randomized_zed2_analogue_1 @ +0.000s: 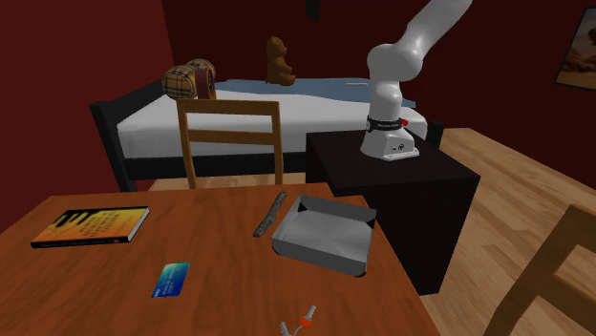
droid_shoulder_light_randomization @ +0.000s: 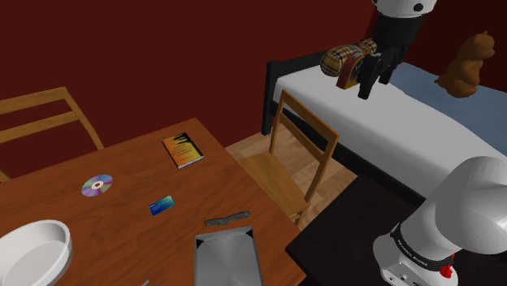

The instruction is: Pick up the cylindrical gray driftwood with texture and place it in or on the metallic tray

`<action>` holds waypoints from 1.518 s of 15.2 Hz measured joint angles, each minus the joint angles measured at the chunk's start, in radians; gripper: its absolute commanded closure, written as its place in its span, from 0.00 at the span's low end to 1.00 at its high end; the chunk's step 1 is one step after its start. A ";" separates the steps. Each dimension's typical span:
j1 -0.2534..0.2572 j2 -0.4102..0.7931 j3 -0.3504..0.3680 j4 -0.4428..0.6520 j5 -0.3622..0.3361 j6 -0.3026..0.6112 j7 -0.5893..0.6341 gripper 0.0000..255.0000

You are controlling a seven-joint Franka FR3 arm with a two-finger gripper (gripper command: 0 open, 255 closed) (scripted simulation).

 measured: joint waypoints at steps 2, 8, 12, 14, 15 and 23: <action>0.004 0.008 -0.001 -0.007 0.002 0.015 -0.007 0.00; 0.052 0.107 -0.014 -0.092 0.026 0.198 -0.086 0.00; 0.088 0.187 -0.020 -0.144 0.045 0.330 -0.148 0.00; 0.106 0.240 -0.020 -0.157 0.057 0.395 -0.178 0.00; 0.113 0.273 -0.022 -0.155 0.061 0.425 -0.197 0.00; 0.187 0.494 -0.009 -0.167 0.115 0.655 -0.328 0.00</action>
